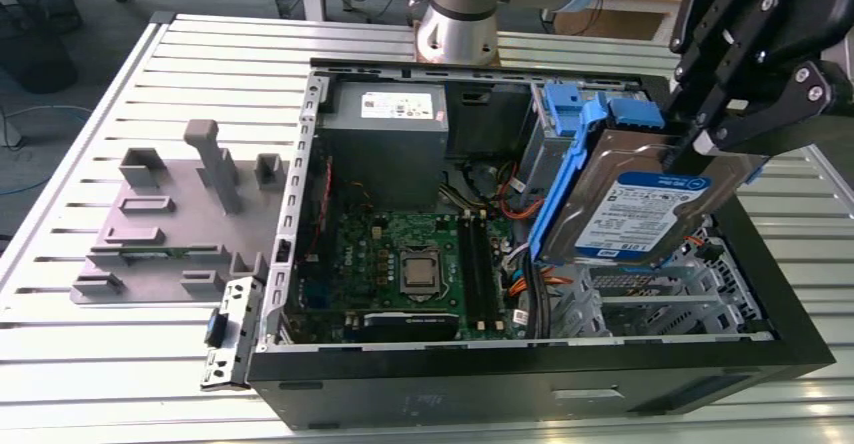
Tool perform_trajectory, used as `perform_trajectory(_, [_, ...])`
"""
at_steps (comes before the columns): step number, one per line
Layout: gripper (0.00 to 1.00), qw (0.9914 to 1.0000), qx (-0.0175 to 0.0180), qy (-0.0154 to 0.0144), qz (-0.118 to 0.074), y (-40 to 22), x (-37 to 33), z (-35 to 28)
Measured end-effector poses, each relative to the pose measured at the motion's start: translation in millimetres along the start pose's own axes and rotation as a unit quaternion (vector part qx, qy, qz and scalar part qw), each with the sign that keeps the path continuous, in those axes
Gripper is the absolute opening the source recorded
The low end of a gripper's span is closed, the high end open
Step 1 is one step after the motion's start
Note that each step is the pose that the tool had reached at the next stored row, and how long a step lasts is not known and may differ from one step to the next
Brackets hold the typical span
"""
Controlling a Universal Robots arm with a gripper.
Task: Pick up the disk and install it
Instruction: 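Pick up the disk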
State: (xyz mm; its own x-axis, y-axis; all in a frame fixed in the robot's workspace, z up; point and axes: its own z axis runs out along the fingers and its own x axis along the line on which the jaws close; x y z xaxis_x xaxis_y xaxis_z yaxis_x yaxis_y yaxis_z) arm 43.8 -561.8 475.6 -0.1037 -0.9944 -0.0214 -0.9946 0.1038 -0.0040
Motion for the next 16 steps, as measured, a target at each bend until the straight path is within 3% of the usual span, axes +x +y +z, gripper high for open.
perform_trajectory(6, [0.35,1.00000,-0.0002,-0.0001,0.000,-14.6,0.0,1.7])
perform_trajectory(16, [0.35,1.00000,-0.0002,-0.0001,0.000,-32.9,-0.1,3.5])
